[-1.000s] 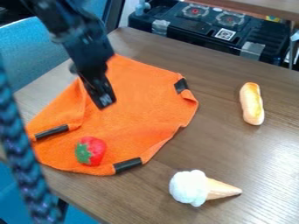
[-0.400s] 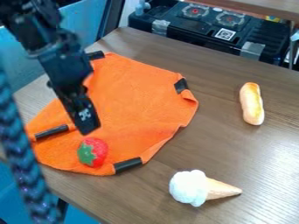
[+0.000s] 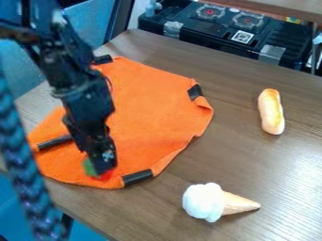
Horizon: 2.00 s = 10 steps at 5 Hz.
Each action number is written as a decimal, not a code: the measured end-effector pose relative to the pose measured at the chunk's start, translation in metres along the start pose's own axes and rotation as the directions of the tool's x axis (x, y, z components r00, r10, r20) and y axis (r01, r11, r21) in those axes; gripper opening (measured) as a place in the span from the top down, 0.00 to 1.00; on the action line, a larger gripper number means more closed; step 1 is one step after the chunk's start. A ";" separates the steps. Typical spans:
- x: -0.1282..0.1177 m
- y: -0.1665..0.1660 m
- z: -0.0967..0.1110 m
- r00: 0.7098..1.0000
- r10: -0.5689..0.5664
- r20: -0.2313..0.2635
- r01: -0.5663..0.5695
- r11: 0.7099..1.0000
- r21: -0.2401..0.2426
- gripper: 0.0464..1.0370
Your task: Move the red figure from the bottom to right side
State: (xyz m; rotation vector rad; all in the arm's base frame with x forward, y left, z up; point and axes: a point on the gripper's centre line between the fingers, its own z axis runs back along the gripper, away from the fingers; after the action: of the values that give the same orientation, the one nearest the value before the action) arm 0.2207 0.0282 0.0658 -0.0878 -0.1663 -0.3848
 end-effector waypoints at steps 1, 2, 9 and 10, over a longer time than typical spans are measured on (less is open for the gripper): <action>0.000 -0.007 -0.008 1.000 0.014 -0.023 -0.013 0.999 0.033 0.04; 0.001 -0.006 -0.015 0.998 0.051 -0.030 -0.049 0.998 0.034 0.08; 0.116 -0.080 0.037 0.984 0.018 0.177 -0.010 0.999 -0.045 0.30; 0.130 -0.096 0.019 0.980 -0.012 0.199 0.020 0.999 -0.038 0.30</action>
State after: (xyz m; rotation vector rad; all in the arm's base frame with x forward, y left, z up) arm 0.3007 -0.1062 0.1125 -0.1641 -0.3572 -0.3949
